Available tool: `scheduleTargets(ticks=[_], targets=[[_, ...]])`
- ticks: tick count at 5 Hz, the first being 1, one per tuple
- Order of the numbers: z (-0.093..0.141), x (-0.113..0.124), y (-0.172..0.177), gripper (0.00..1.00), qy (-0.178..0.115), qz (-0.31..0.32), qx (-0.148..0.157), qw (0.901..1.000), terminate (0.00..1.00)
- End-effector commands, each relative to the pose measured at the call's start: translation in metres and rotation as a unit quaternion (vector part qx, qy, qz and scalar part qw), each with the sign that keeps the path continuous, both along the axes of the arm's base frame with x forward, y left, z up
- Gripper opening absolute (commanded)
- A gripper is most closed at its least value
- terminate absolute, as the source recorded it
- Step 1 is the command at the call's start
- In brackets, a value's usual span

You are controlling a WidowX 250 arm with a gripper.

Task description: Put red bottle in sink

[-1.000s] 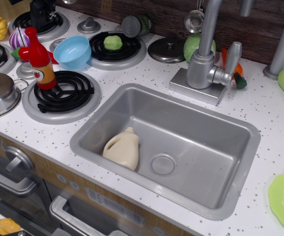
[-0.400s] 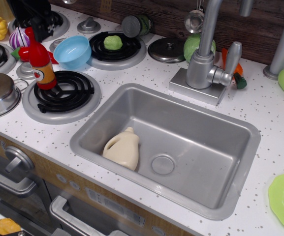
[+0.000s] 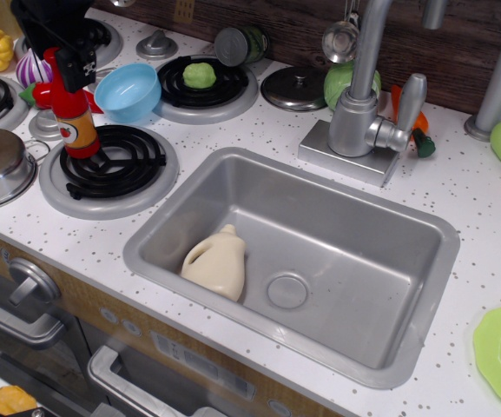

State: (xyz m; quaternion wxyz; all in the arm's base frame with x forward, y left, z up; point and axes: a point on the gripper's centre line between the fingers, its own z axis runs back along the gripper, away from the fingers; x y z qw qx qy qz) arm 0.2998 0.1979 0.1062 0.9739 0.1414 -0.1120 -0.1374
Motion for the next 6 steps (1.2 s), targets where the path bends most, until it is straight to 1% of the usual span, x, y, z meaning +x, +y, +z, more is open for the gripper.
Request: scheduleTargets(ticks=[1, 2, 3, 4, 5, 6], targets=[[0.005, 0.001, 0.001, 0.0, -0.009, -0.002, -0.009, 0.9999, 0.0], [0.001, 0.001, -0.004, 0.0, -0.004, 0.004, -0.026, 0.9996, 0.0], [0.009, -0.002, -0.019, 0.0, 0.002, 0.018, -0.038, 0.9991, 0.0], [0.042, -0.004, -0.057, 0.0, 0.024, 0.047, -0.051, 0.9973, 0.0], [0.057, 0.0, -0.106, 0.0, 0.051, 0.083, -0.059, 0.9936, 0.0], [0.038, 0.0, -0.153, 0.0, 0.05, 0.098, -0.077, 0.991, 0.0]])
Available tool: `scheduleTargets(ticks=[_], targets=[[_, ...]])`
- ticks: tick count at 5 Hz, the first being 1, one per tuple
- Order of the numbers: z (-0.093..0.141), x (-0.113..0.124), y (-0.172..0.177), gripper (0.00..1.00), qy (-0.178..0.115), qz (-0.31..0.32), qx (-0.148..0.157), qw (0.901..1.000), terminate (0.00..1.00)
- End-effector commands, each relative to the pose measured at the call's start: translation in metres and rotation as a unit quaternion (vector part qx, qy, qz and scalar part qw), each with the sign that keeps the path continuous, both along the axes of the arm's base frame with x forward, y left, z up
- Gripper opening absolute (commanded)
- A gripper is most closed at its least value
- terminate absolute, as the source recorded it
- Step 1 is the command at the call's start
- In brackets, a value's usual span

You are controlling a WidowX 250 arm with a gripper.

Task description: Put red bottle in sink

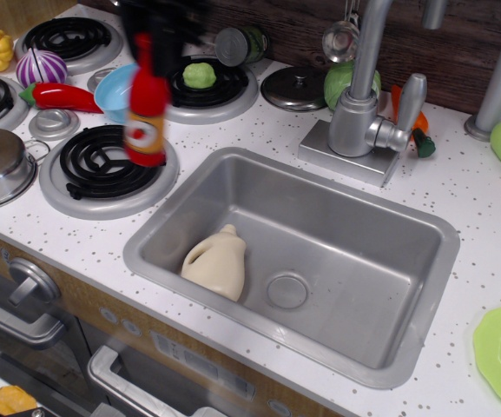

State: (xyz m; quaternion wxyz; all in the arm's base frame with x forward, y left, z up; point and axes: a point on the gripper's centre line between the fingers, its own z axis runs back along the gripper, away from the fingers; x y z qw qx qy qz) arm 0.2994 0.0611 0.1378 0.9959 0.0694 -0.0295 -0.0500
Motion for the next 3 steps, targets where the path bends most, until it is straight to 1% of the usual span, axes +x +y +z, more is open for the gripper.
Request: scheduleTargets(ticks=[1, 2, 3], targets=[[-0.026, -0.004, -0.05, 0.0, -0.041, 0.007, -0.051, 0.9978, 0.0], [-0.048, -0.01, -0.074, 0.0, -0.052, 0.009, -0.075, 0.9958, 0.0], [-0.07, -0.018, -0.084, 0.0, -0.065, 0.019, -0.076, 0.9948, 0.0]])
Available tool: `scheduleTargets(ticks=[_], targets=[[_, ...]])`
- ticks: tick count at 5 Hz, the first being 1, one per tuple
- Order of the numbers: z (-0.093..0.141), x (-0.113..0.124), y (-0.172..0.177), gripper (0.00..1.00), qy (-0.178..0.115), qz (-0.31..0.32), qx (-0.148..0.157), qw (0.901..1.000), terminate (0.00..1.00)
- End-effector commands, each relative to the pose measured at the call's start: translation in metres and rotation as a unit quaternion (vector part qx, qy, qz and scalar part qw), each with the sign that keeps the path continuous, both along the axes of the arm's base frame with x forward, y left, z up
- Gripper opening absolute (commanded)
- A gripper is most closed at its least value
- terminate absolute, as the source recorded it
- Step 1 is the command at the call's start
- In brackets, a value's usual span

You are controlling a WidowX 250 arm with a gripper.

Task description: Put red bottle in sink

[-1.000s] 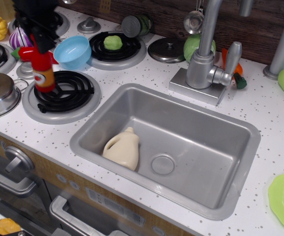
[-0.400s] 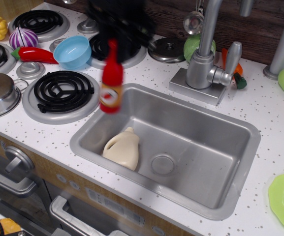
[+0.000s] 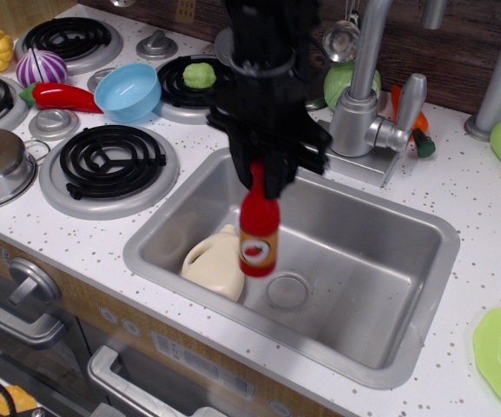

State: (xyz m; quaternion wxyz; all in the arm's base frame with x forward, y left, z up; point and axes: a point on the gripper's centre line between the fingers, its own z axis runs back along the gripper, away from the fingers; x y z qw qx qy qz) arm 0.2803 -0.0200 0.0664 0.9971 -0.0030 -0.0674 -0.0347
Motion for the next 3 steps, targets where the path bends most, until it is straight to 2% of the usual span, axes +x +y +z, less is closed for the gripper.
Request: scheduleTargets(ticks=[1, 2, 3], targets=[[-0.013, -0.003, -0.011, 0.0, -0.043, 0.024, -0.016, 0.9987, 0.0], [-0.021, -0.003, -0.014, 0.0, -0.05, 0.027, -0.031, 0.9979, 0.0], [-0.026, -0.003, -0.017, 1.0, -0.069, 0.032, -0.049, 0.9959, 0.0]])
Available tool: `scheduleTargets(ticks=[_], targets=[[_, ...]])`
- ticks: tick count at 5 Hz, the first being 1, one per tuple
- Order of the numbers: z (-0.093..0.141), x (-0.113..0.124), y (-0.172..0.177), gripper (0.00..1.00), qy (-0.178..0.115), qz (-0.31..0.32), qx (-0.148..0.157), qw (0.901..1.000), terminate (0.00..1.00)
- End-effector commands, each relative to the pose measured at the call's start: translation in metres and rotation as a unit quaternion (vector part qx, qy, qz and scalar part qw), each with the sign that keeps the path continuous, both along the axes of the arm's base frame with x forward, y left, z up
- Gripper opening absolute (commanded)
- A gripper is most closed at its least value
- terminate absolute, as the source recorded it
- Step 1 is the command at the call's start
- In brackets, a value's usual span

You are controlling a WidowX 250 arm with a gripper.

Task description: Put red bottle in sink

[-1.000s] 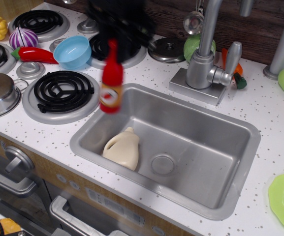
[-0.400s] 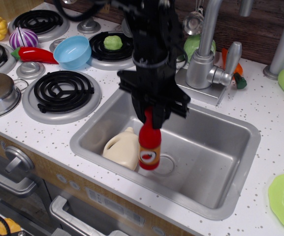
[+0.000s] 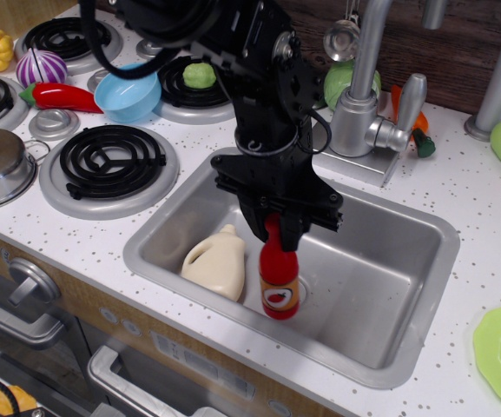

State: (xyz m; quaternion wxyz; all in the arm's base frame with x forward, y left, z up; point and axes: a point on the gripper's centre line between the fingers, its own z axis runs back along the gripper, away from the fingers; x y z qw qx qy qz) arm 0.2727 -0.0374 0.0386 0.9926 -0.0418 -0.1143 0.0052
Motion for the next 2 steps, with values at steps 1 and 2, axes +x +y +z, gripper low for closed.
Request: scheduleTargets(ticks=[1, 2], targets=[[0.0019, 0.0043, 0.0002, 1.0, -0.023, -0.004, -0.005, 0.9997, 0.0], [0.0019, 0.0043, 0.0002, 1.0, -0.023, -0.004, -0.005, 0.9997, 1.0]])
